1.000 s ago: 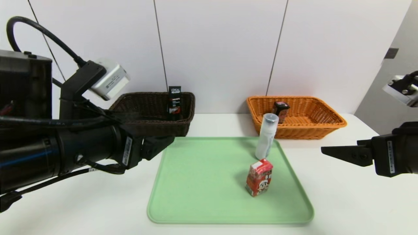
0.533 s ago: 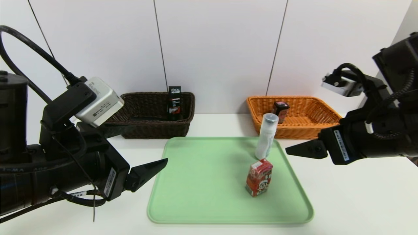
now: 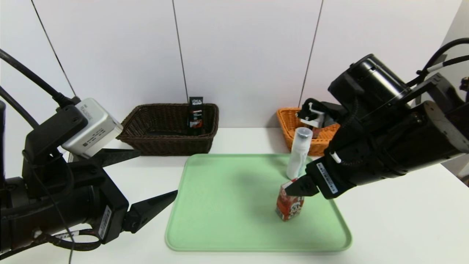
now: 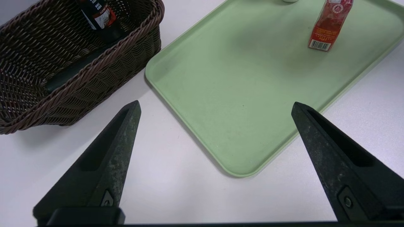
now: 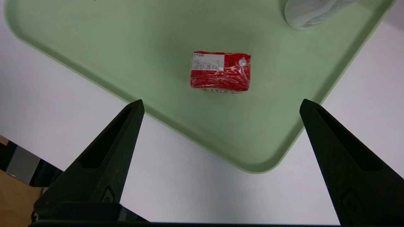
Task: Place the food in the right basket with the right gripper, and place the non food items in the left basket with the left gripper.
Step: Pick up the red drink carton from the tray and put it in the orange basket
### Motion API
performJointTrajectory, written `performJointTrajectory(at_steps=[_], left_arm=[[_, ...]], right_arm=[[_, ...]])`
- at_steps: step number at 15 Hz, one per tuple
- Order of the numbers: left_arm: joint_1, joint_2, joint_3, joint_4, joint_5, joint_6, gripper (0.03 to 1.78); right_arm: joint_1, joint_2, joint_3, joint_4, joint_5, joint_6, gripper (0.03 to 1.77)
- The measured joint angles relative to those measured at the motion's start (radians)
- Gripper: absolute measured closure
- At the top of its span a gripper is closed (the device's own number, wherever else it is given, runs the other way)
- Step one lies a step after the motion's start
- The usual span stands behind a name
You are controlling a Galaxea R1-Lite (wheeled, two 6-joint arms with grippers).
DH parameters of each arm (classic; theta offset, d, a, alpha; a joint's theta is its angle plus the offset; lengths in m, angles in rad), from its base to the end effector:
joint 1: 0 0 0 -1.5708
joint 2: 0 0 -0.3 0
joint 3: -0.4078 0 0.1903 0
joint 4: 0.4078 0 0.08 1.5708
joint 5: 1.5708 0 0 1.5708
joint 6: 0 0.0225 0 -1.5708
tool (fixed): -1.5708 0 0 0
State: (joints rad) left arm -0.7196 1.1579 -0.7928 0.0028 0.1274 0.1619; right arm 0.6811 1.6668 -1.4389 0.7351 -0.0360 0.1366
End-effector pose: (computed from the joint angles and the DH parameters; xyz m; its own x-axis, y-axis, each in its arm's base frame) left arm 0.1261 -0.1067 0.2461 0.7798 -0.5144 -0.3567 0.6008 0.7751 0.1955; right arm 0.2138 0.1722 0.2485 0.4660 0.3314 -0.8204 -0.5207 0.8524 0.0485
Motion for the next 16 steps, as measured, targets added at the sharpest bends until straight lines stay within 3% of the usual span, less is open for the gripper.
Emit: performJointTrajectory(at_steps=[5,8,16], left_arm=[[0.002,-0.011,0.003,0.000,0.001,-0.002,0.12],[0.003,-0.014,0.007,0.000,0.003,-0.005,0.12],[0.005,-0.013,0.008,-0.001,0.003,-0.010,0.12]], right_arm=[[0.034,0.100,-0.029,0.000,-0.014,-0.009,0.10],[0.041,0.150,-0.033,-0.006,-0.048,-0.016,0.10],[0.047,0.224,-0.043,-0.007,-0.050,-0.018,0.10]])
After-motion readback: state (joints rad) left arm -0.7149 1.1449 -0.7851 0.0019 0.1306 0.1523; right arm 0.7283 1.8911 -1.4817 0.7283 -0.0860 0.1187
